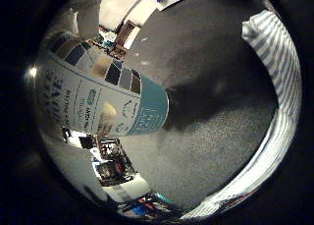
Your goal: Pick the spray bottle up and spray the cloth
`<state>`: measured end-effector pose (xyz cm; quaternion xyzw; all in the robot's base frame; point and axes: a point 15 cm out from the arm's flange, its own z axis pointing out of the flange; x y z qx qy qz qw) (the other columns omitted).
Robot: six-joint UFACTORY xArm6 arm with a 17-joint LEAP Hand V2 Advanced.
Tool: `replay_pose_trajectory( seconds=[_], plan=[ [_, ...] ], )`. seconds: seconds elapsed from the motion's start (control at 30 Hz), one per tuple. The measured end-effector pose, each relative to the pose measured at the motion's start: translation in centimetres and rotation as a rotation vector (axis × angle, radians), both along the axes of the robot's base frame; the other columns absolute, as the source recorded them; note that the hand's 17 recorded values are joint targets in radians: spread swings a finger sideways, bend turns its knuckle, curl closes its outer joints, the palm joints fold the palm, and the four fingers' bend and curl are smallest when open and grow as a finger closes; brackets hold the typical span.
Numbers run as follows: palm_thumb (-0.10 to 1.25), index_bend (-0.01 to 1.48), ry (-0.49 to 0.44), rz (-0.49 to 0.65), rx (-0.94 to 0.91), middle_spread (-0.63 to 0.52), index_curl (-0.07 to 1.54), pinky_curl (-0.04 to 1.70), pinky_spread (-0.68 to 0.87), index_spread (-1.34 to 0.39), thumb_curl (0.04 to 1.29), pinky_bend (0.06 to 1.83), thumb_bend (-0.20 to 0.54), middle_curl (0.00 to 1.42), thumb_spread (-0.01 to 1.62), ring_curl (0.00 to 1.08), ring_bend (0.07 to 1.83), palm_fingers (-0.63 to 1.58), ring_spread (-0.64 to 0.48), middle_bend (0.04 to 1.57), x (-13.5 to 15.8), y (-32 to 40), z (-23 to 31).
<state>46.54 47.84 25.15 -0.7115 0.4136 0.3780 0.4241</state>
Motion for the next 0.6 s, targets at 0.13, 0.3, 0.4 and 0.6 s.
replay_pose_trajectory(
  seconds=[0.13, 0.3, 0.4, 0.6],
  plan=[
    [0.94, 1.15, 0.006, -0.012, -0.003, -0.08, 0.67, 1.08, -0.24, -0.19, 0.7, 1.04, -0.018, 0.58, 1.09, 0.56, 1.43, 1.21, -0.15, 1.33, 0.38, 0.04, -0.45],
    [0.91, 1.06, 0.011, -0.023, -0.005, -0.07, 0.64, 0.99, -0.28, -0.2, 0.66, 1.0, -0.021, 0.55, 1.08, 0.53, 1.39, 1.21, -0.15, 1.25, 0.76, -0.14, -0.78],
    [0.89, 0.97, 0.017, -0.025, -0.008, -0.08, 0.62, 0.91, -0.32, -0.21, 0.64, 0.97, -0.022, 0.54, 1.05, 0.51, 1.37, 1.2, -0.14, 1.2, 0.87, -0.21, -1.17],
    [0.87, 0.72, 0.014, -0.018, -0.007, -0.1, 0.6, 0.81, -0.39, -0.26, 0.62, 1.01, -0.027, 0.52, 0.97, 0.48, 1.27, 1.07, -0.16, 1.08, 0.72, -0.19, -1.1]
  ],
)
